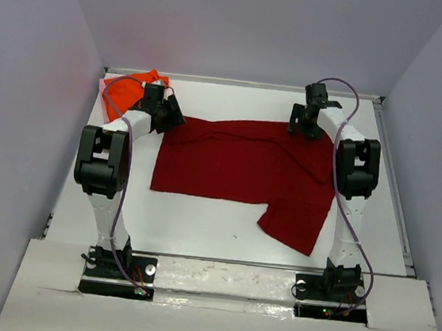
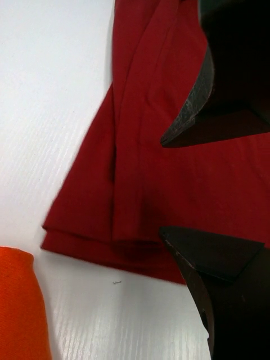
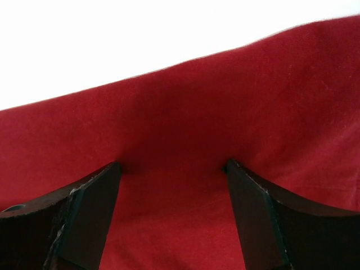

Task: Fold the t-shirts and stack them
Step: Fold the flattened tshirt in 1/3 of the way

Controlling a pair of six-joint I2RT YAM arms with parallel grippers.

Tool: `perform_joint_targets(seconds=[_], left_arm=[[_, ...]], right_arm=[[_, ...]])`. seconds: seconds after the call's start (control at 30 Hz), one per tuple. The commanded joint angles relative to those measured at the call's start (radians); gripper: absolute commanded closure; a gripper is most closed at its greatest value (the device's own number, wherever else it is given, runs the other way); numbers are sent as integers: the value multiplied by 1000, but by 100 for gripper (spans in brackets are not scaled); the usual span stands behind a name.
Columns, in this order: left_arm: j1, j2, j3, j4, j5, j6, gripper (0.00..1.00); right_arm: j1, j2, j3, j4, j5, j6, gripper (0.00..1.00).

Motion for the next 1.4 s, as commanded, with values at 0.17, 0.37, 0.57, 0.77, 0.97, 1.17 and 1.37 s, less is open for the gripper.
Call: perform_joint_targets(seconds=[0.17, 0.37, 0.57, 0.77, 0.97, 1.17, 1.37], left_arm=[[-19, 10, 34, -12, -6, 18, 32], [-26, -73, -5, 11, -28, 13, 33], [-48, -228, -54, 11, -38, 19, 33], [-94, -354, -127, -1, -42, 56, 32], [-103, -331, -117, -3, 9, 32, 33], [-100, -498, -65, -56, -47, 104, 32], [-100, -645, -178, 69, -123, 134, 32]], right_arm=[[-28, 43, -2, -58, 162, -28, 18], [-28, -61, 23, -18, 54, -37, 18], [18, -381, -136, 42, 109, 24, 19], [73, -670, -514, 146, 77, 105, 20], [73, -600, -614, 163, 85, 104, 20], [73, -419, -453, 177, 20, 98, 21], [104, -311, -192, 85, 19, 66, 21]])
